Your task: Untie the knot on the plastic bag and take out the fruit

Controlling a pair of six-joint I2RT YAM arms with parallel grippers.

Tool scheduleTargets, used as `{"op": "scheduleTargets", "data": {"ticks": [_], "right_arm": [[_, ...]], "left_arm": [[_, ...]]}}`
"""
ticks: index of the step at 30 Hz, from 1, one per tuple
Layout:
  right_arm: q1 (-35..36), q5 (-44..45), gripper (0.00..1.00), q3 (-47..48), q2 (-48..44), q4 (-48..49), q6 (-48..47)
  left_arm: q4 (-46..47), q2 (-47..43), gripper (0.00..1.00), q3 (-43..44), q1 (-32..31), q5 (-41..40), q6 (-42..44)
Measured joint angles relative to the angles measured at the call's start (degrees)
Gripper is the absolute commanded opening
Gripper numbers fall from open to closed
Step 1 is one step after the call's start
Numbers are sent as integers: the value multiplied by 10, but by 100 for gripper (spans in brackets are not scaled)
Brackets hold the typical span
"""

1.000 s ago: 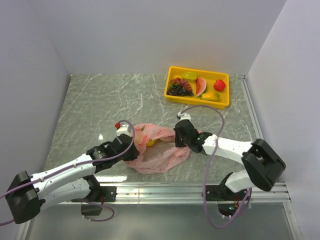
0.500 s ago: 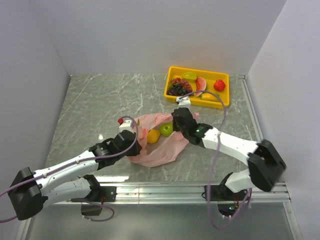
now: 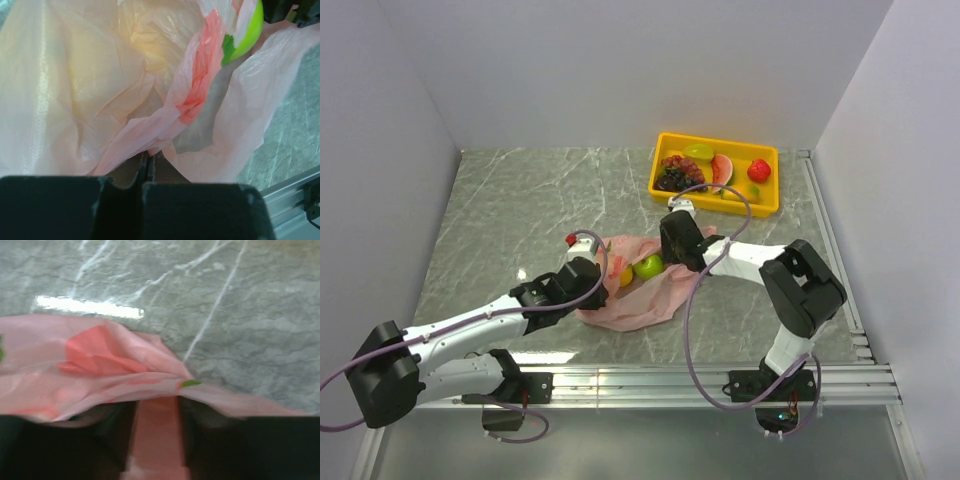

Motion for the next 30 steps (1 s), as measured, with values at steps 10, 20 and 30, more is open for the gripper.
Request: {"op": "scheduleTargets", "data": {"ticks": [10, 20, 30], "right_arm": [[49, -23, 70, 7, -173, -40, -64], [118, -12, 69, 22, -198, -47, -59], [121, -20, 80, 22, -82, -44, -45]], "left_arm": [[-9, 28, 0, 37, 0, -8, -6], [-9, 58, 0, 60, 0, -15, -9], [-10, 60, 0, 60, 0, -15, -9]]}}
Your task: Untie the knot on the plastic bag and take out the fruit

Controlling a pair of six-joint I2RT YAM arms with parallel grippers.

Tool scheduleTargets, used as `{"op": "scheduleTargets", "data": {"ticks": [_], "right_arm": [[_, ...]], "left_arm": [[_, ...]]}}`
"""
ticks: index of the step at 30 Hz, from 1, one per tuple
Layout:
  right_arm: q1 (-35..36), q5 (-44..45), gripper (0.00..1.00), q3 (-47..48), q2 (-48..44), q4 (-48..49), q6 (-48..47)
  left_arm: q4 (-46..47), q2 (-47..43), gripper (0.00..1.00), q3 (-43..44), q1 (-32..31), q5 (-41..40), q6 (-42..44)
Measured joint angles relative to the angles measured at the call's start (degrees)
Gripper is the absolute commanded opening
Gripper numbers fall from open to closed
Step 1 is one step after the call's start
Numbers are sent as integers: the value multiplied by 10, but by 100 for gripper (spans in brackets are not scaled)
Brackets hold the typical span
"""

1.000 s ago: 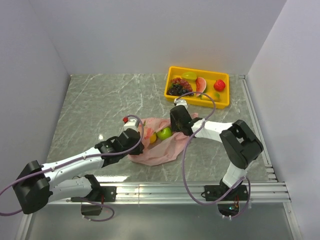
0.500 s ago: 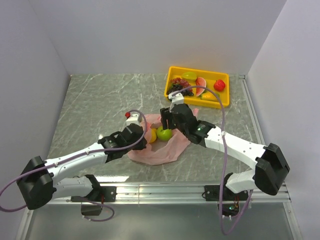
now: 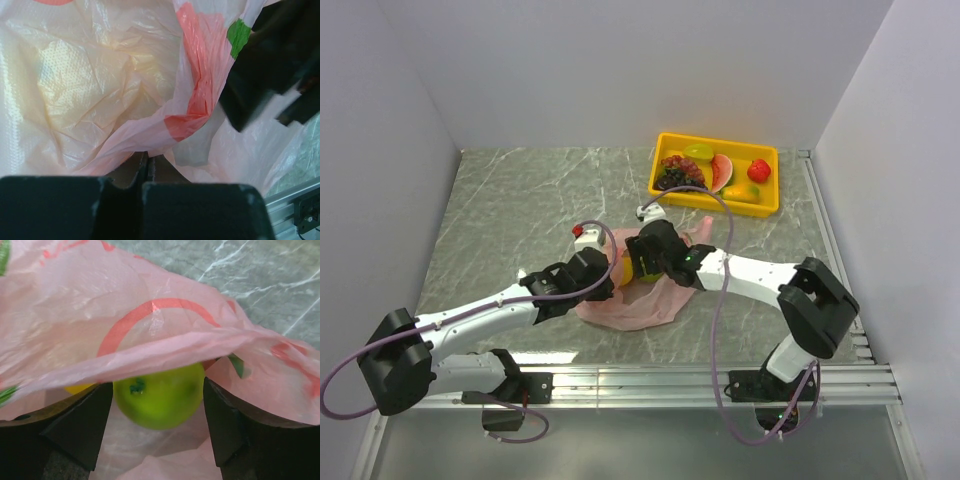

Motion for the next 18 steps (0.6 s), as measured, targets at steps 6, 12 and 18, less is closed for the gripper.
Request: {"op": "scheduleTargets", "data": {"ticks": [6, 12, 18], "right_arm": [[0, -1, 84, 0, 40, 39, 6], [0, 0, 82, 10, 69, 83, 6], [0, 0, 88, 10, 72, 95, 7]], "left_arm": [[0, 2, 0, 0, 0, 0, 0], [0, 2, 0, 0, 0, 0, 0], [0, 2, 1, 0, 0, -3, 0]]}}
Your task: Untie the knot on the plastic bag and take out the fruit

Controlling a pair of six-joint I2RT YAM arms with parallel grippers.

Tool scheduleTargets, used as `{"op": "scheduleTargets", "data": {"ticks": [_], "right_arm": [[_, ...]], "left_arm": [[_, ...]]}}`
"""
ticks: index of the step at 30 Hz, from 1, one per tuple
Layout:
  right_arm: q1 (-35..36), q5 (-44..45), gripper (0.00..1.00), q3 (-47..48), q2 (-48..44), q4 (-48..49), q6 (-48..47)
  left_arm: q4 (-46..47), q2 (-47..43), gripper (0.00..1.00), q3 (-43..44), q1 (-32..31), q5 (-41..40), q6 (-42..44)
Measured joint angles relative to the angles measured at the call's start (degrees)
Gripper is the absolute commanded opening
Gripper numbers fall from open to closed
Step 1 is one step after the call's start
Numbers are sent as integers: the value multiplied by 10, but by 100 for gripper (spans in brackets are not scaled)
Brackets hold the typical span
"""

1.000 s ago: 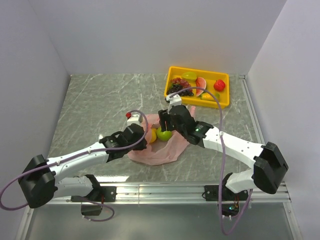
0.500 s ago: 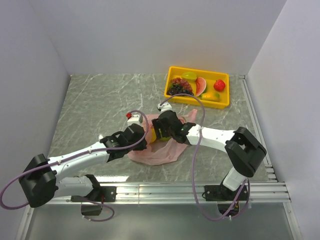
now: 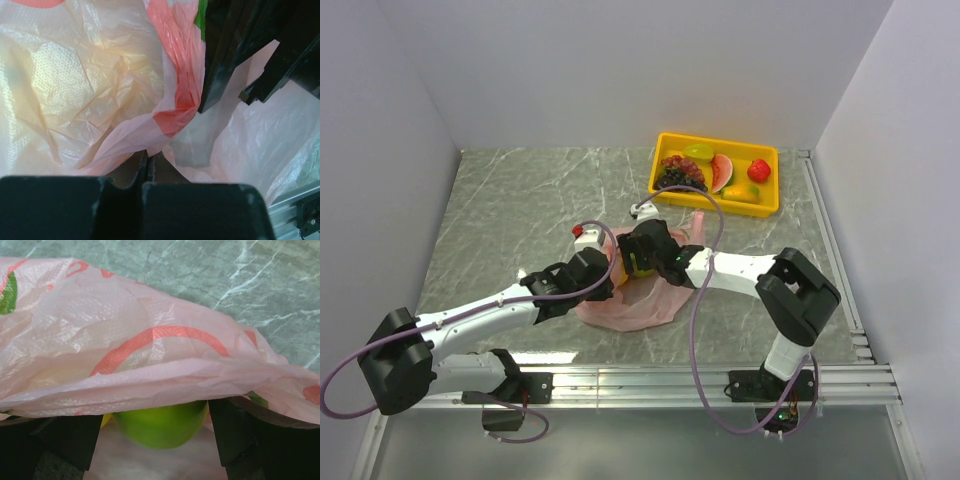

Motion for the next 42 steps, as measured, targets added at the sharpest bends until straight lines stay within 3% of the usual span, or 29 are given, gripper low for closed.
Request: {"op": "scheduleTargets", "data": {"ticks": [5, 9, 12, 17, 21, 24, 32, 37, 42], "right_arm": [[0, -26, 98, -4, 21, -9, 3], [0, -46, 96, -4, 35, -21, 4], [0, -47, 86, -9, 35, -13, 7], [0, -45, 58, -27, 21, -4, 10], [0, -49, 37, -64, -41, -16, 6], [0, -55, 31, -77, -111, -25, 0], [0, -102, 30, -83, -286, -15, -31], [-12, -93, 31, -86, -344, 3, -50], [-126, -51, 33, -54, -329, 4, -62]], "left_arm": [[-7, 0, 1, 0, 0, -12, 0], [-14, -1, 1, 0, 0, -14, 0], [-15, -3, 1, -1, 0, -15, -1], [-18, -8, 1, -3, 0, -18, -4], [-24, -12, 1, -3, 0, -24, -8], [-26, -15, 1, -3, 0, -28, -8], [-29, -22, 1, -3, 0, -38, -8], [-29, -27, 0, -3, 0, -38, -9], [-30, -34, 1, -5, 0, -38, -9]]}}
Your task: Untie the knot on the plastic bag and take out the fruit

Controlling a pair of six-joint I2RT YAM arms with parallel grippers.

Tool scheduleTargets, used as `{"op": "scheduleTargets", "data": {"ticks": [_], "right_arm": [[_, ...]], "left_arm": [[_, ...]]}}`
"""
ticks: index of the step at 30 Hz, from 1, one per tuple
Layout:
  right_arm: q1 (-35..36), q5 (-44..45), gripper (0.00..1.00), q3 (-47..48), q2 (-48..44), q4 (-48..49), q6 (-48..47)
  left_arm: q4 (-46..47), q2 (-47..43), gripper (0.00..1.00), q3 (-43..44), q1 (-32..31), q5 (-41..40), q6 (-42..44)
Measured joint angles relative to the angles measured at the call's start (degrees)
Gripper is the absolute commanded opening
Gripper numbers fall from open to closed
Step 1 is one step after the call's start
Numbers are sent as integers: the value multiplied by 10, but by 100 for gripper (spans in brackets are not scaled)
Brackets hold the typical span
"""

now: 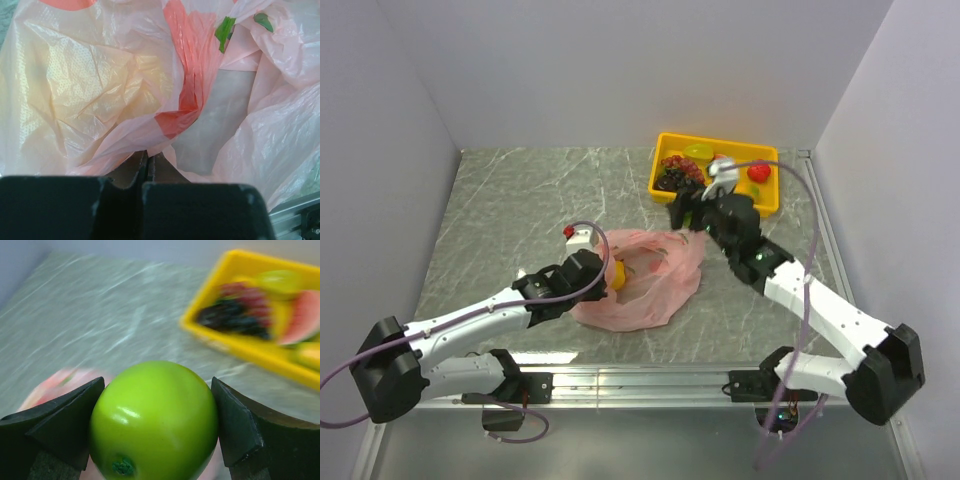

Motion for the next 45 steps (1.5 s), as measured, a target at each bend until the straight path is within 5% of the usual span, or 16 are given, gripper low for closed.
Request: {"op": "scheduleTargets", "data": {"ticks": [9, 19, 23, 36, 45], "right_arm": [[-204, 20, 39, 135, 194, 1, 34], [-264, 1, 88, 401, 492, -62, 64], [-265, -8, 94, 453, 553, -82, 79], [-265, -51, 99, 450, 555, -80, 80], [-198, -59, 95, 296, 328, -76, 31]], "left_arm": [[-1, -18, 1, -19, 0, 2, -4], [4, -34, 1, -35, 0, 16, -4], [3, -36, 1, -35, 0, 16, -4], [-5, -46, 0, -35, 0, 9, -5], [-36, -64, 1, -35, 0, -20, -23]]}}
